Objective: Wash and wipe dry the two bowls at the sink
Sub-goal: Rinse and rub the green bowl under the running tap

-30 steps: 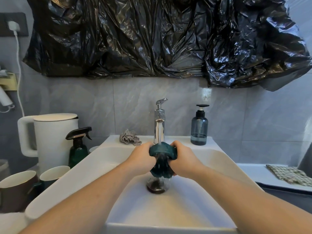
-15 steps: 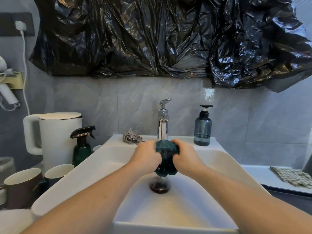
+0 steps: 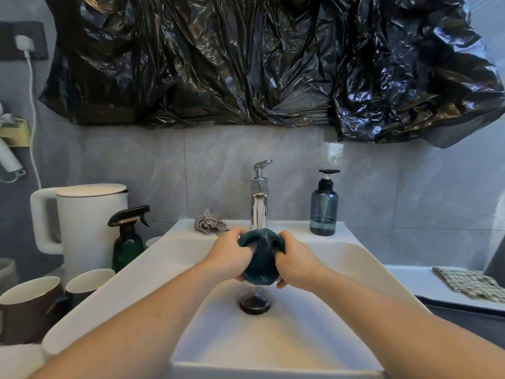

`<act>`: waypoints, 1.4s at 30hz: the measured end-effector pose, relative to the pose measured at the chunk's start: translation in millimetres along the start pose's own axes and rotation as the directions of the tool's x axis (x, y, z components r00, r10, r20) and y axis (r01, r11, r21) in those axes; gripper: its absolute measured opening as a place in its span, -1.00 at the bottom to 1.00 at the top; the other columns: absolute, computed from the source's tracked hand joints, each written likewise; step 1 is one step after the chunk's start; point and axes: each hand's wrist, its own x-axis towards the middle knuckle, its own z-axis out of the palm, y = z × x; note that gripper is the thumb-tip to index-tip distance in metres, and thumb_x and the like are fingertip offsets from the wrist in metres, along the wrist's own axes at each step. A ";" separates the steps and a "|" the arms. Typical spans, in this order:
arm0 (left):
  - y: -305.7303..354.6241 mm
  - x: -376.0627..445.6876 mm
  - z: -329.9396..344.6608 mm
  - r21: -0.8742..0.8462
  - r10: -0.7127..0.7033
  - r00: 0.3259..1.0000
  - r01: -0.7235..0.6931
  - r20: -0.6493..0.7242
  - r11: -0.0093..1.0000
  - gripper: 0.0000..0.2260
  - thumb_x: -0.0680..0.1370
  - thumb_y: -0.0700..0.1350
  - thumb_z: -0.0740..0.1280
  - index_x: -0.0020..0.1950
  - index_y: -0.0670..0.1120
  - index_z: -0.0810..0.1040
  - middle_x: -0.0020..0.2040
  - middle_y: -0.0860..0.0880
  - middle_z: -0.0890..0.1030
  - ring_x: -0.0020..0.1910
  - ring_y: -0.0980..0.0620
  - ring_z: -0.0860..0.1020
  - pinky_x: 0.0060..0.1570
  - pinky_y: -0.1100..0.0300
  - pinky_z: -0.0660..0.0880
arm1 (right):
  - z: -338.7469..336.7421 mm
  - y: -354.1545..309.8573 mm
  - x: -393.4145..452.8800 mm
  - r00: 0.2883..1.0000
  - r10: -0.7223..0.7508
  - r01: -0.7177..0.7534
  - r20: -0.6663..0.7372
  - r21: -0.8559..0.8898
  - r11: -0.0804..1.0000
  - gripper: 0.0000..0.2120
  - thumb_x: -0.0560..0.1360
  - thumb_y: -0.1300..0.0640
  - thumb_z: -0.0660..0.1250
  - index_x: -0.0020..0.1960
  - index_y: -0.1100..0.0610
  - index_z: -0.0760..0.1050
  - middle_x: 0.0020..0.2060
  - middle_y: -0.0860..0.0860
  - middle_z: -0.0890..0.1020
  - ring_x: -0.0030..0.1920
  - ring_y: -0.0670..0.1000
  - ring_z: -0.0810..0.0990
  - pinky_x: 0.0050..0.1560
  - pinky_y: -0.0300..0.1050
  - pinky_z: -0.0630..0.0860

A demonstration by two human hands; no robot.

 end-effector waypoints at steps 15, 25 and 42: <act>5.0 -2.4 -1.1 0.087 -0.016 0.994 0.026 -0.111 0.996 -0.69 0.59 -0.29 0.15 0.14 -0.01 0.59 0.04 -0.13 0.66 -0.25 -0.21 0.71 -0.43 -0.06 0.68 | -2.5 -1.6 3.1 0.992 0.096 -0.113 0.086 0.212 0.971 -0.67 0.63 0.21 0.27 0.36 0.04 0.33 0.15 0.08 0.58 0.08 0.14 0.69 0.05 0.00 0.71; 5.3 -5.5 5.0 -0.049 -0.096 0.984 0.104 0.150 0.993 -0.62 0.55 -0.30 0.24 0.34 -0.03 0.48 0.18 -0.14 0.61 -0.01 -0.23 0.71 -0.26 -0.09 0.73 | -3.3 0.5 5.7 0.973 0.224 -0.227 0.065 0.047 0.973 -0.71 0.66 0.22 0.07 0.36 0.12 0.33 0.12 0.18 0.58 -0.19 0.06 0.58 -0.33 -0.19 0.55; 7.6 0.7 0.2 -0.323 -0.217 0.970 0.242 0.112 0.915 -0.67 0.70 0.06 0.11 0.10 -0.06 0.62 -0.08 -0.17 0.72 -0.23 -0.12 0.68 -0.41 0.17 0.56 | -7.6 -8.6 -7.6 0.941 0.246 -0.318 0.233 0.359 0.877 -0.61 0.69 -0.16 0.00 0.14 0.11 0.43 -0.19 0.09 0.41 -0.36 -0.02 0.33 -0.43 -0.27 0.38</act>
